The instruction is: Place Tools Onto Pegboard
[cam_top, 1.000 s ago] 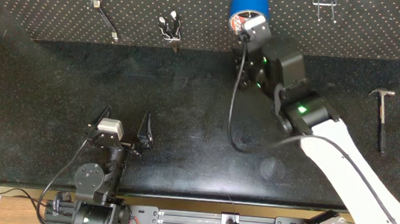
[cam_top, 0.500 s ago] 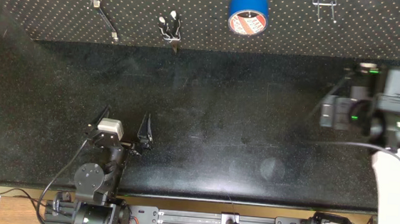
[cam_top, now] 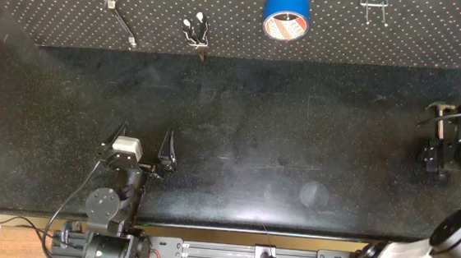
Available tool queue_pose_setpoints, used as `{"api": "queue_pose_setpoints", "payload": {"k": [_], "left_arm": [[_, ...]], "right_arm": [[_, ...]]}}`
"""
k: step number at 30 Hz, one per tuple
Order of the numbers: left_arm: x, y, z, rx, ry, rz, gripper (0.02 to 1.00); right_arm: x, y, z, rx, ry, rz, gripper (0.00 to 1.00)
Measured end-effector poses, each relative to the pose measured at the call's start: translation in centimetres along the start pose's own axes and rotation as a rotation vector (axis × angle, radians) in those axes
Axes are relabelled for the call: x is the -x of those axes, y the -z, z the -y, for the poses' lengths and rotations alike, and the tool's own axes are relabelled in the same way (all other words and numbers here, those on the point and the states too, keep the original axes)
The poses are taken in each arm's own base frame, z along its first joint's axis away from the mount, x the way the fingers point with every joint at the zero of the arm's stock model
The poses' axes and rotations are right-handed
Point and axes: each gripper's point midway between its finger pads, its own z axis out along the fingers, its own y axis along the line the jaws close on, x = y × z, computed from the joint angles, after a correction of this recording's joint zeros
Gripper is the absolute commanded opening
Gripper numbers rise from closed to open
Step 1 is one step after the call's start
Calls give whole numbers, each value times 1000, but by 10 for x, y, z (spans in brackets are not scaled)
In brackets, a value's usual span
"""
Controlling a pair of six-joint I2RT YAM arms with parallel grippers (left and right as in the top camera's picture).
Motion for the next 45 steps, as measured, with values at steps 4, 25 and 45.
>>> {"api": "queue_pose_setpoints", "payload": {"k": [4, 25, 45], "left_arm": [[0, 0, 0, 0, 0, 0, 996], [0, 0, 0, 0, 0, 0, 996], [0, 0, 0, 0, 0, 0, 998]], "right_arm": [[7, -6, 14, -51, 35, 16, 976], [26, -8, 14, -137, 115, 19, 976], [25, -16, 15, -124, 42, 9, 261]]}}
